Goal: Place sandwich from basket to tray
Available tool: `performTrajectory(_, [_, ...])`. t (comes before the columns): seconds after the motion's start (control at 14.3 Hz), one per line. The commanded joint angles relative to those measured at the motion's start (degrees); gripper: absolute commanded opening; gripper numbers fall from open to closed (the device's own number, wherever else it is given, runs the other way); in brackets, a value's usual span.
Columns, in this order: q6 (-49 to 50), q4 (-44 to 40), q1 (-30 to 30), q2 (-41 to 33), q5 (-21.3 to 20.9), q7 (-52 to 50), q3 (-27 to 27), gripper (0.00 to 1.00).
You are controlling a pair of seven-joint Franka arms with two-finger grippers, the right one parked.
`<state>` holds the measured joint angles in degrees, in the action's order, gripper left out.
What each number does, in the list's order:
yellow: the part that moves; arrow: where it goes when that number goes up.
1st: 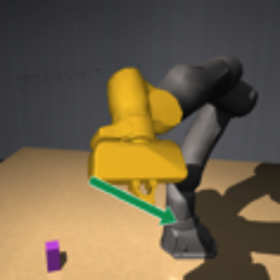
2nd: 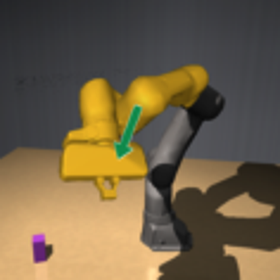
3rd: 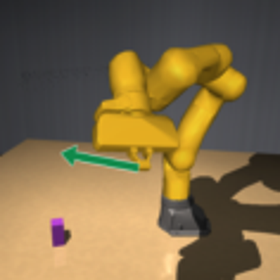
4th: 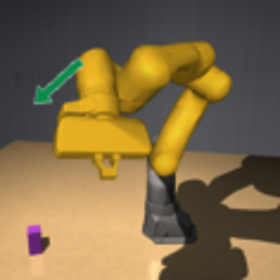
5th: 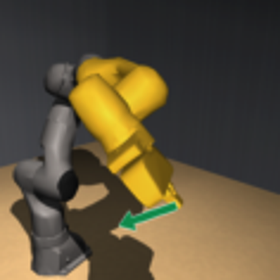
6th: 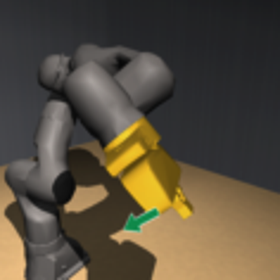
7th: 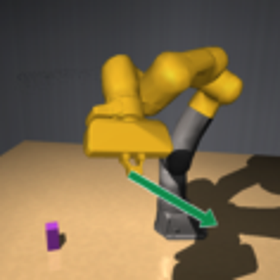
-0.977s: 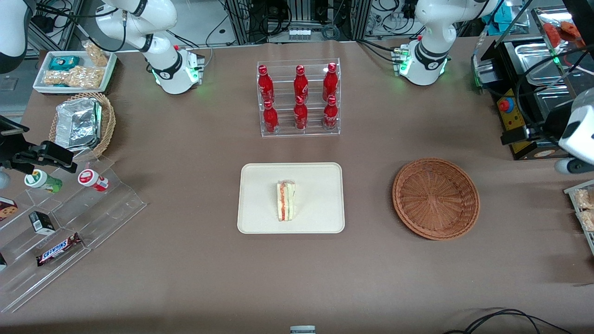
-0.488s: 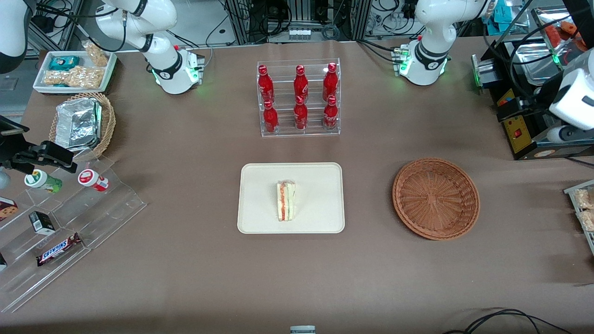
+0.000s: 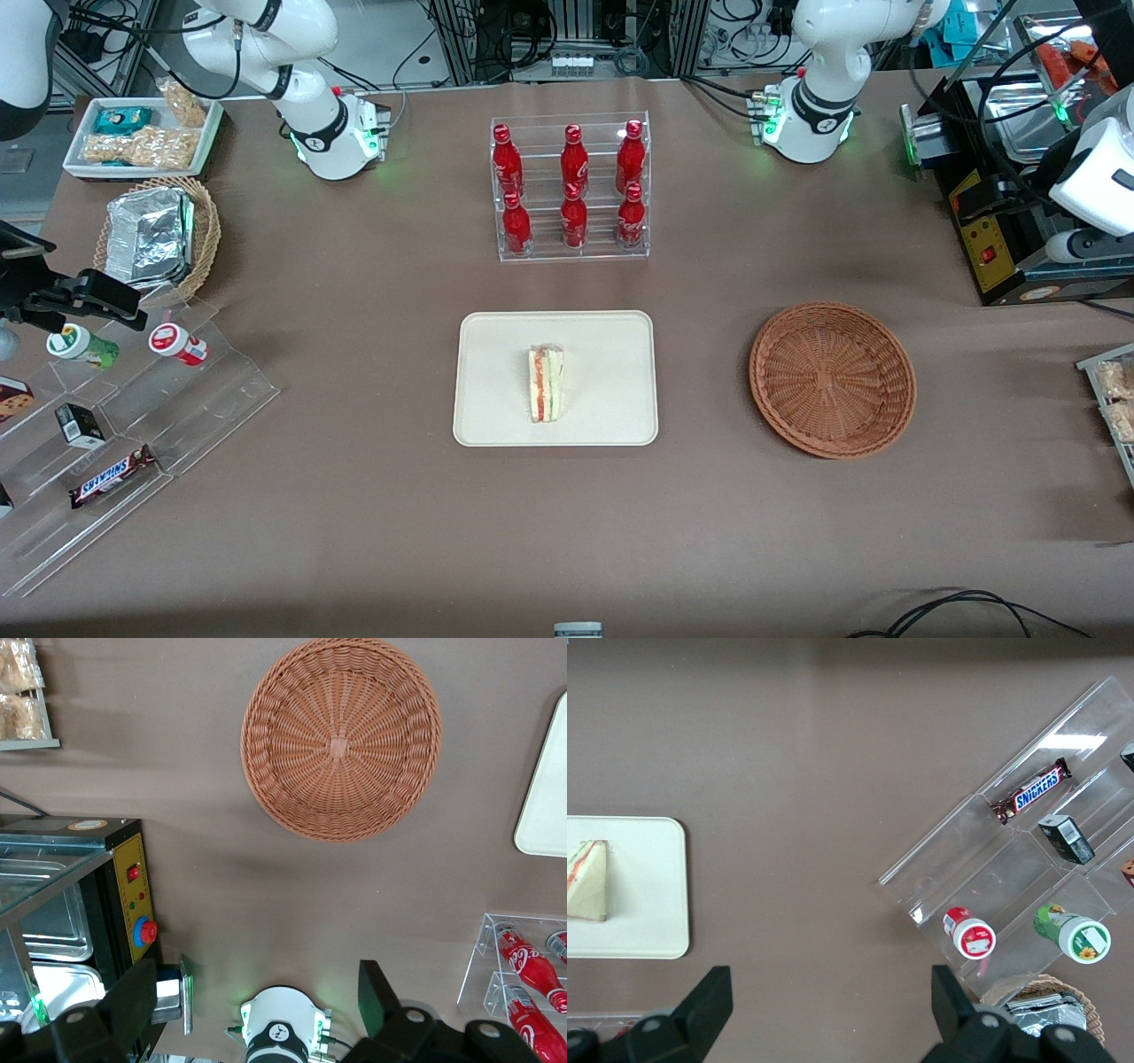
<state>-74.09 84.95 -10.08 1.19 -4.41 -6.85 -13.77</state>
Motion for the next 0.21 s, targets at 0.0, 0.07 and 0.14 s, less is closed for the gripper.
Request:
performTrajectory(0.0, [-0.7, -0.6, -0.6, -0.6, 0.1, 1.7, -0.2, 1.0])
performTrajectory(0.07, [-0.7, -1.0, -0.6, -0.1, 0.1, 1.7, -0.2, 1.0])
performTrajectory(0.14, [-0.7, -1.3, -0.6, 0.1, 0.1, 1.7, -0.2, 1.0])
